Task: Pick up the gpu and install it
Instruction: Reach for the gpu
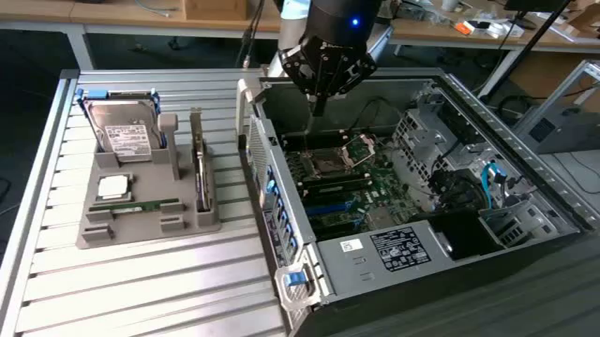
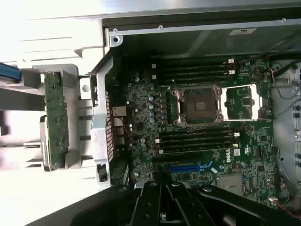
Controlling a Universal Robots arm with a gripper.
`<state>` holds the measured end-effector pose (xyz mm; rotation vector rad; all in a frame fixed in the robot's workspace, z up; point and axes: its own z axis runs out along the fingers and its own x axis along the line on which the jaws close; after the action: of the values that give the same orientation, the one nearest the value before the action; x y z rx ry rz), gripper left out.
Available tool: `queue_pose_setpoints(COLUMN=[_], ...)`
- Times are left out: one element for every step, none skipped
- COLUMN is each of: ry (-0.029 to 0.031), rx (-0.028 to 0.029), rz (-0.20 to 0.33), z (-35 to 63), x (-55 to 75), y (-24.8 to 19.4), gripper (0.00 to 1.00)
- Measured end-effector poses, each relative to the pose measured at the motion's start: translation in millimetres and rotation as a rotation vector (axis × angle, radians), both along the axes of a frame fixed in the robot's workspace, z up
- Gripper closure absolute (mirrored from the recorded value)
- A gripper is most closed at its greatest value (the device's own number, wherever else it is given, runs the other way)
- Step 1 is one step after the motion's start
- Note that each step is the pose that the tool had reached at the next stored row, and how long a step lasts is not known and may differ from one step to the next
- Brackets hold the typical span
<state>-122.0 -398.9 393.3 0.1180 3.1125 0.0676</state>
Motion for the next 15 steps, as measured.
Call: queue_pose_setpoints(ry=[0.0,0.0,0.0,0.0,0.0,0.0,0.0,0.0,0.0,0.0,0.0,0.0,0.0,0.0,0.0], rx=[-0.0001,0.0,0.0,0.0,0.0,0.0,0.0,-0.0001,0.0,-0.0001,0.0,0.0,0.0,-0.0001,0.0], rz=[0.0,0.0,0.0,0.0,0.0,0.0,0.0,0.0,0.0,0.0,0.0,0.0,0.0,0.0,0.0], z=[0.0,0.0,0.0,0.0,0.0,0.0,0.0,0.0,0.0,0.0,0.0,0.0,0.0,0.0,0.0], x=[-0.6,-1.2,-1.7,-2.2,-2.5,-2.9,-3.3,-3.7,-3.9,-4.2,-4.8,-5.1,-5.3,-5.6,-6.0], y=[0.0,0.0,0.0,0.0,0.0,0.0,0.0,0.0,0.0,0.0,0.0,0.0,0.0,0.0,0.0], gripper=[0.89,0.89,0.89,0.89,0.89,0.89,0.89,0.89,0.89,0.89,0.89,0.89,0.89,0.89,0.89])
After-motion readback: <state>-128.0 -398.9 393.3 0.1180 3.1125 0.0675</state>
